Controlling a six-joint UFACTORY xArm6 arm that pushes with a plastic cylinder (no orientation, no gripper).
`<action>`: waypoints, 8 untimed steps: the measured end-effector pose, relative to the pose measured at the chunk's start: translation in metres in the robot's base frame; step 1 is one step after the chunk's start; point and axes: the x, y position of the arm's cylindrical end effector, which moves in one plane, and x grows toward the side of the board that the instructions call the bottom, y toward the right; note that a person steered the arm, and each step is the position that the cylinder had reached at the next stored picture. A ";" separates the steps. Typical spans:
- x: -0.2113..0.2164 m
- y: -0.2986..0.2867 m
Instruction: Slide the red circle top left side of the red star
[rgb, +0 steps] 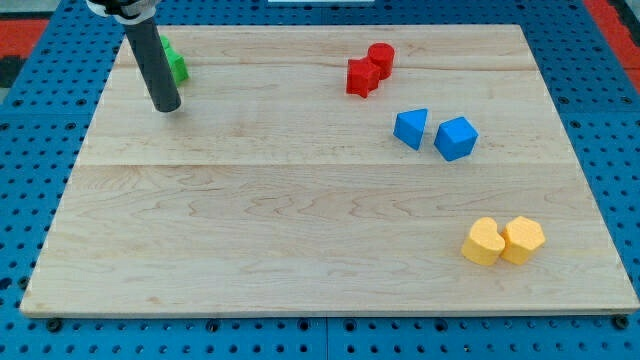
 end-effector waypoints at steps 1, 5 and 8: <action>0.037 0.011; 0.011 0.244; -0.081 0.255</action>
